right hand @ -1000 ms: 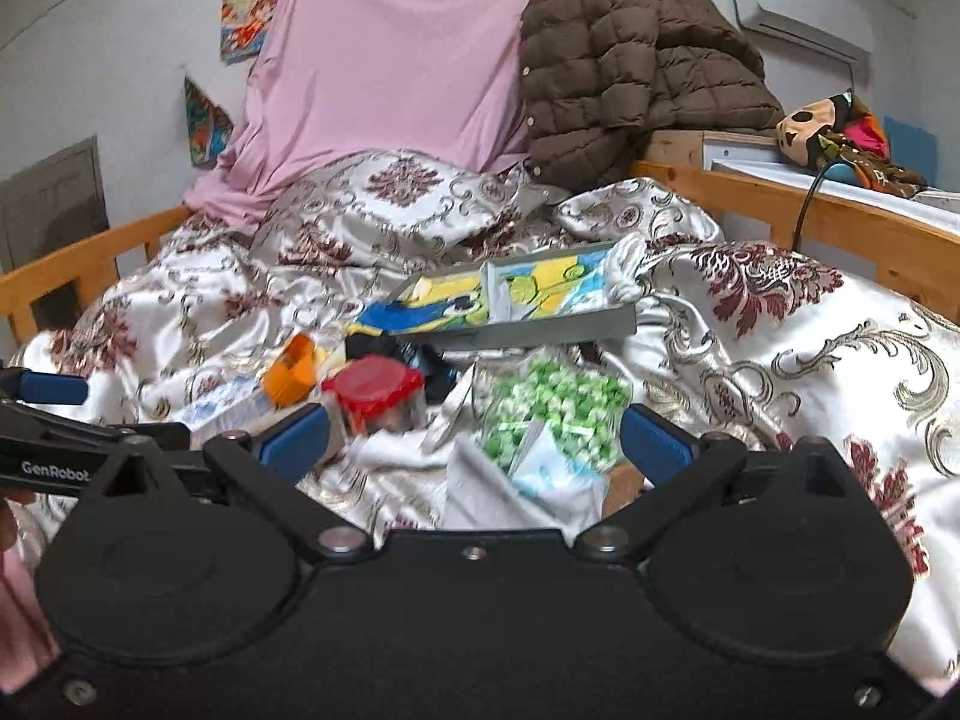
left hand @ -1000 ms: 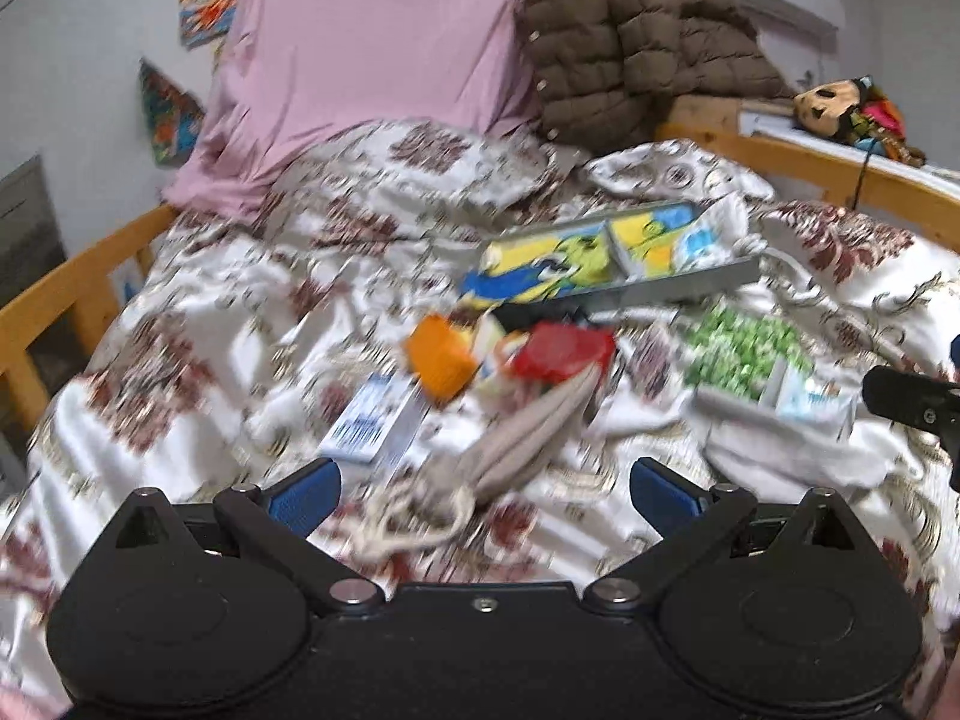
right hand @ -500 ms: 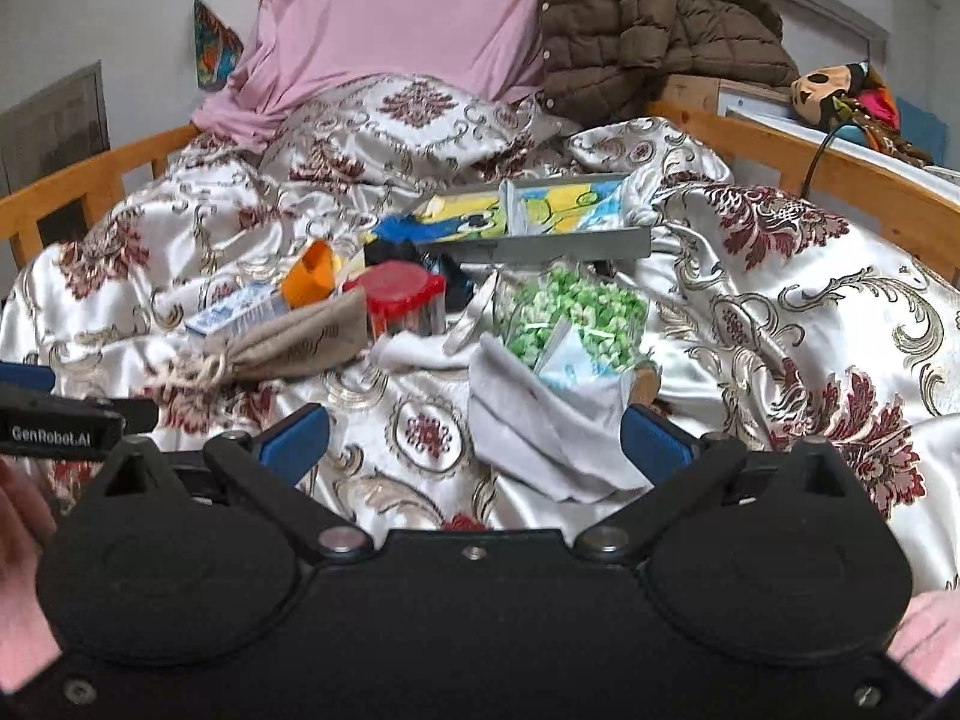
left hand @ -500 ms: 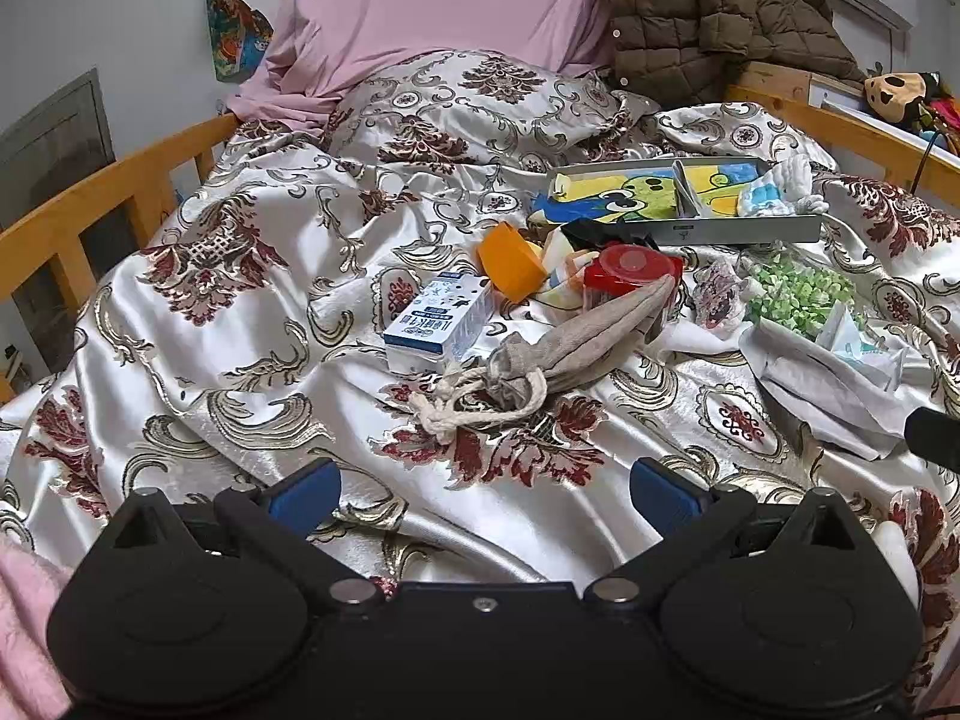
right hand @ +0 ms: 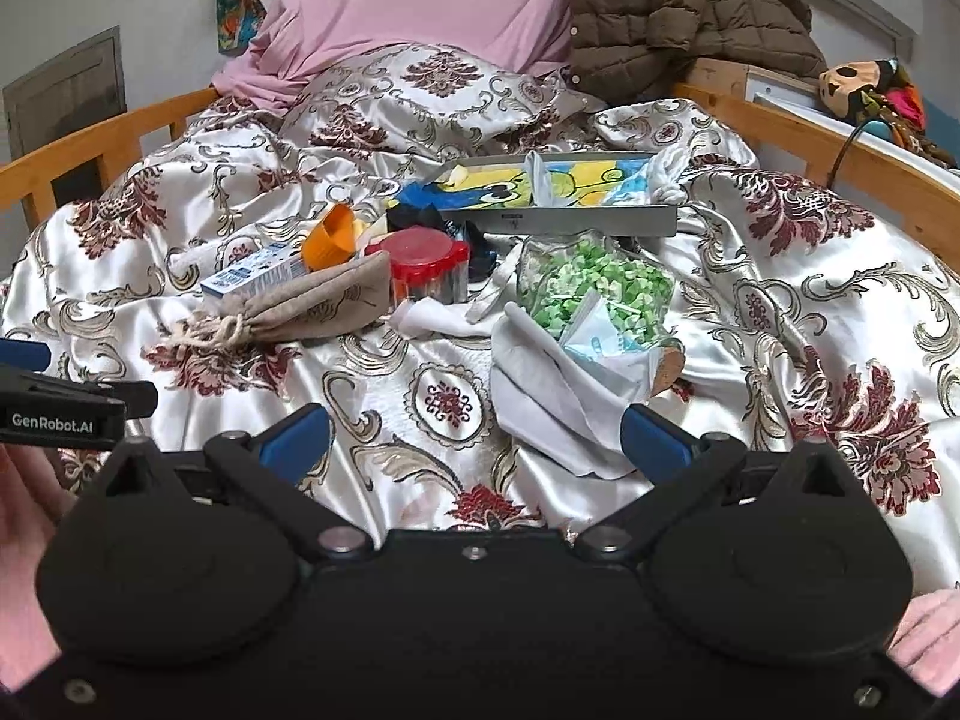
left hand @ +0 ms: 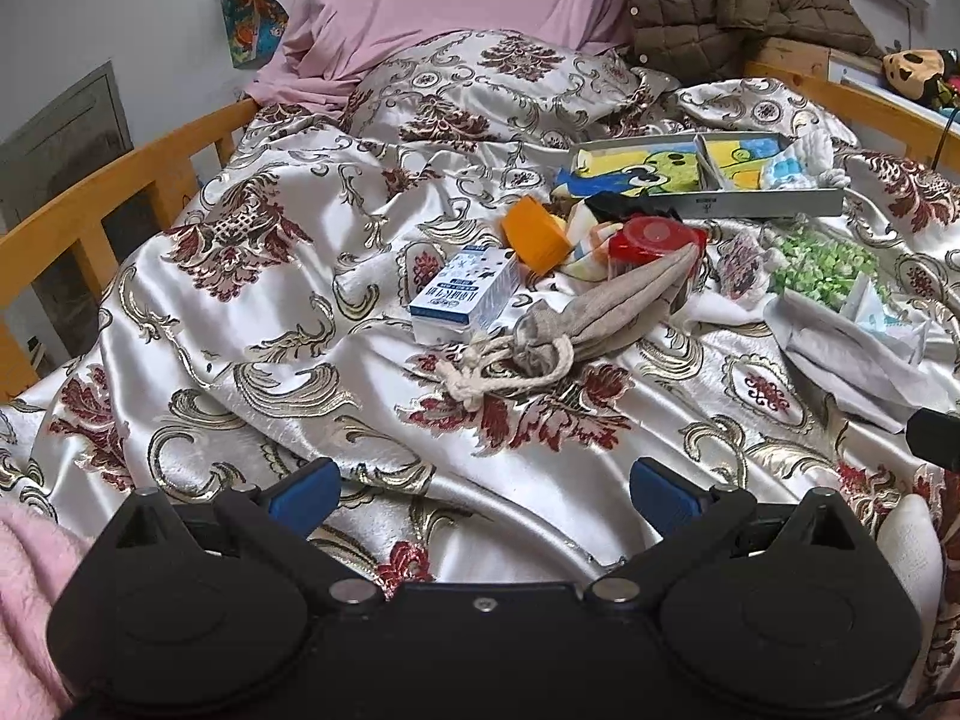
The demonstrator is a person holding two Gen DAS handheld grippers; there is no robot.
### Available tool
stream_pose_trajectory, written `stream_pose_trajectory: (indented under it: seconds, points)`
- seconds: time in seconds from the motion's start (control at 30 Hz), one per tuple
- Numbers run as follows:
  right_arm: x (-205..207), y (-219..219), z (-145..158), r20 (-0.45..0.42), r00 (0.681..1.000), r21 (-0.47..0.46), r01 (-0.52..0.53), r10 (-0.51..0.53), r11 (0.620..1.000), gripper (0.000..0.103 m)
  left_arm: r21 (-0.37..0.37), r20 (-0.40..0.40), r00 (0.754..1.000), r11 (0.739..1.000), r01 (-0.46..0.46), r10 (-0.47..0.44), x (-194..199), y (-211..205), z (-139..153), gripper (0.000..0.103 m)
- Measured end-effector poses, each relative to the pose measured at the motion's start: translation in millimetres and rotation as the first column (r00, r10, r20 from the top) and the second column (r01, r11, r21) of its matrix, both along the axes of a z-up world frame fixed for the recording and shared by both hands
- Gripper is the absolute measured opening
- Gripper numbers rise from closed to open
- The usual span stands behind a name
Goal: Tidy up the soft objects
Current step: 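Withdraw both tools back above the bed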
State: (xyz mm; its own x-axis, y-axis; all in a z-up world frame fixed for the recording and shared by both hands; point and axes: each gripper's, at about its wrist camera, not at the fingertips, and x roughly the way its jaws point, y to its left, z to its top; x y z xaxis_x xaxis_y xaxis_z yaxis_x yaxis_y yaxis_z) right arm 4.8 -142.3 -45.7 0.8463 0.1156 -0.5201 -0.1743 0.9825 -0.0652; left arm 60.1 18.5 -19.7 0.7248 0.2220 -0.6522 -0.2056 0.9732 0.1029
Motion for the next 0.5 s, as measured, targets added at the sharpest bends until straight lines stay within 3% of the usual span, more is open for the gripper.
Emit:
stream_pose_trajectory:
  seconds: [0.5]
  points:
    - [6.2, -1.5, -3.9, -0.027, 0.997, -0.018, -0.074, 0.074, 0.997, 0.102, 0.022, -0.036, 0.999, 1.0, -0.019, 0.02, 2.6, -0.9, -2.8, 0.102]
